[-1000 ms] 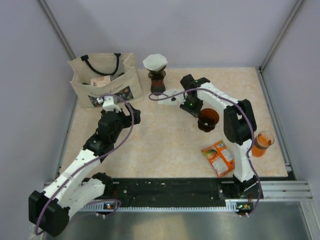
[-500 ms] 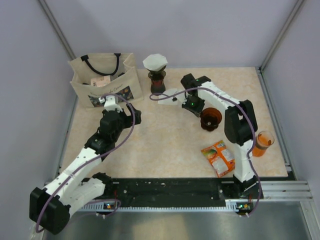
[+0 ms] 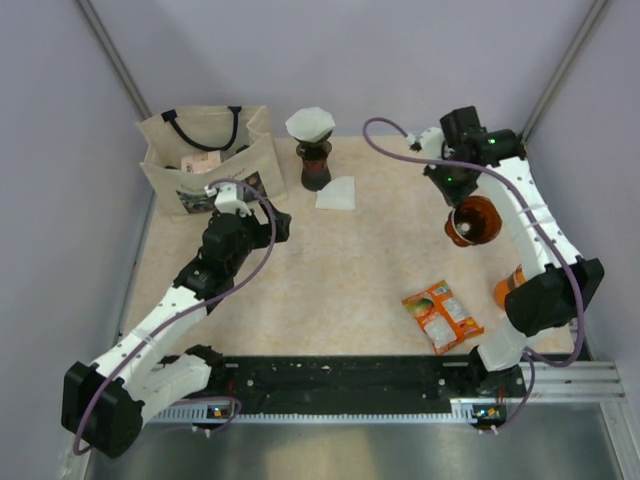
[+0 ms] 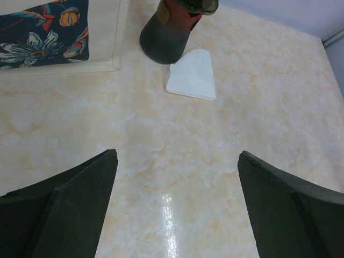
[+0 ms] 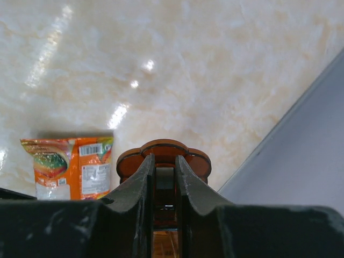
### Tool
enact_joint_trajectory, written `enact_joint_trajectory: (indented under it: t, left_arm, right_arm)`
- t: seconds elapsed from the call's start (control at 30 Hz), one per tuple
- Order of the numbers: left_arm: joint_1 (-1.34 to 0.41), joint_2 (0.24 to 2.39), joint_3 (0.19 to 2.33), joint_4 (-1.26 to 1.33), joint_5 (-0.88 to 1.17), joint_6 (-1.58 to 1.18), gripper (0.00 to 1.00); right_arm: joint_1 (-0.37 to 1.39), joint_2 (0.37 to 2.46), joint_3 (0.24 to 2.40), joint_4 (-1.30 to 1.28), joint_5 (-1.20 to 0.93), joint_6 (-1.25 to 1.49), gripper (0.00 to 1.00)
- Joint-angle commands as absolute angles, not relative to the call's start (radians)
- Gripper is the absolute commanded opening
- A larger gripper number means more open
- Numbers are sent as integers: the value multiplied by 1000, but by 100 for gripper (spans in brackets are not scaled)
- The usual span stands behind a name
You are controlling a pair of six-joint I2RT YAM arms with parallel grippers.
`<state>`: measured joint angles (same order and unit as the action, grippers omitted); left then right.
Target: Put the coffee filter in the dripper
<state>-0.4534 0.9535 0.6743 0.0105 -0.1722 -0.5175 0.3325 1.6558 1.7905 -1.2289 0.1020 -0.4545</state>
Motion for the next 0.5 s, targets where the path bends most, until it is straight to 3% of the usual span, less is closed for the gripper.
enact_joint_trajectory:
  t: [0.0, 0.47]
  left_arm:
    - [-453, 986, 719, 89, -137, -502, 99]
    - [-453, 986, 724, 117, -101, -502, 99]
  right_arm:
    - [269, 1608, 1835, -1402, 130, -322, 0]
    - [43, 1396, 1629, -1416, 181, -324, 0]
